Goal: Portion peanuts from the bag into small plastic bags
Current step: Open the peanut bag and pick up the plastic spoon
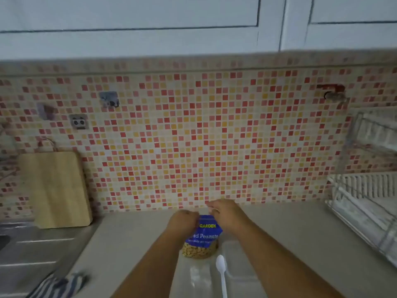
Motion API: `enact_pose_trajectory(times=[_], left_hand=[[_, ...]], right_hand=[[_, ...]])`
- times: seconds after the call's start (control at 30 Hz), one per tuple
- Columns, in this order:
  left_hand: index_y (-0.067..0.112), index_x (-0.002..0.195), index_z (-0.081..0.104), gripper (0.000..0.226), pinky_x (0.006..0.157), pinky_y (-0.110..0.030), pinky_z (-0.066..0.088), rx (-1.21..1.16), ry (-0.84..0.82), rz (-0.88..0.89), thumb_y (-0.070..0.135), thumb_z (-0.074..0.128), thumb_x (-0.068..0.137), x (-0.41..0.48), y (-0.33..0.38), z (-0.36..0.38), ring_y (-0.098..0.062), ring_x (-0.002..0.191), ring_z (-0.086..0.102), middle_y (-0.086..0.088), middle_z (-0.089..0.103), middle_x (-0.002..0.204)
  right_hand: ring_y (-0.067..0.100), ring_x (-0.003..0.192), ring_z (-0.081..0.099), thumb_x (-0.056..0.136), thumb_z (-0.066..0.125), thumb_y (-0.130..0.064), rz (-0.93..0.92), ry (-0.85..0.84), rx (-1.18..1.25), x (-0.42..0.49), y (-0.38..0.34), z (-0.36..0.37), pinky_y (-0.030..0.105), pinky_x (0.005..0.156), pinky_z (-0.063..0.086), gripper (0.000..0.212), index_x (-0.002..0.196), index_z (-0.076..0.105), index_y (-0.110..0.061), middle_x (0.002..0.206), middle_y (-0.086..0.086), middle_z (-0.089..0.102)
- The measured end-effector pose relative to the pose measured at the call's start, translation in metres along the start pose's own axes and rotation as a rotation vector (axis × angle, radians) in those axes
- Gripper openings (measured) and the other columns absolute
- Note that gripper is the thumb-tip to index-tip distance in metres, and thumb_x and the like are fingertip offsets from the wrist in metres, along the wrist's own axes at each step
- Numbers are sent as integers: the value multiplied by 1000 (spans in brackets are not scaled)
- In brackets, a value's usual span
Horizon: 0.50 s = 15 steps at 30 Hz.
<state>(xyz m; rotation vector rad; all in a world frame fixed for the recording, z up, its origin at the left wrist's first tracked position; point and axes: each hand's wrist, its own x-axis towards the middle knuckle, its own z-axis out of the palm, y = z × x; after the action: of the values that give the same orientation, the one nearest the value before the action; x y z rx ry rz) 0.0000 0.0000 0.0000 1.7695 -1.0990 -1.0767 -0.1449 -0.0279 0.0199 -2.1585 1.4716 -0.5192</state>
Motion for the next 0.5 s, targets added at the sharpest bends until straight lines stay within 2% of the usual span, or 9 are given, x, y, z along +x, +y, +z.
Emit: enact_pose_trajectory(times=[0.03,0.1,0.17,0.23,0.33,0.43,0.5], left_hand=[[16,65,56,22,60,-28,46,11,5,-20,23,55,86,8,-6,4,-17,59,51,0,53,64],[11,71,58,21,65,-32,48,-75,37,-134,25,56,87,20,-16,13,-22,63,53,-6,56,68],[5,77,61,28,60,-31,48,-248,42,-246,30,58,88,25,-22,22,-22,57,54,-10,59,69],[4,74,64,37,63,-32,53,-306,101,-284,37,60,87,29,-26,30,-24,58,60,-12,64,69],[4,72,67,39,74,-38,57,-335,179,-281,40,63,85,31,-26,35,-27,67,65,-13,69,70],[1,76,69,33,63,-33,53,-416,201,-262,32,63,87,29,-27,37,-23,62,62,-13,67,69],[-1,81,70,31,58,-28,52,-470,209,-256,28,63,87,26,-28,38,-21,59,61,-12,68,69]], right_hand=[[22,122,52,98,43,-21,2,-22,-38,7,4,5,32,100,44,36,133,53,-20,140,6,50],[22,115,56,96,44,-18,-8,-35,-92,20,13,14,31,94,47,36,130,55,-22,134,6,55],[21,106,60,93,46,-16,-20,-58,-153,32,20,24,29,85,50,32,120,62,-24,124,5,60],[21,96,62,90,48,-16,-61,-43,-179,39,26,33,30,81,52,26,105,68,-23,112,4,64],[16,91,60,90,46,-18,-96,-6,-107,42,33,39,25,78,47,24,100,68,-22,105,0,63],[9,84,53,90,50,-22,-160,-22,-29,45,43,42,18,74,43,20,97,69,-22,102,-2,65],[8,84,58,88,57,-25,-153,-90,90,50,47,40,19,73,47,13,89,70,-23,96,-4,68]])
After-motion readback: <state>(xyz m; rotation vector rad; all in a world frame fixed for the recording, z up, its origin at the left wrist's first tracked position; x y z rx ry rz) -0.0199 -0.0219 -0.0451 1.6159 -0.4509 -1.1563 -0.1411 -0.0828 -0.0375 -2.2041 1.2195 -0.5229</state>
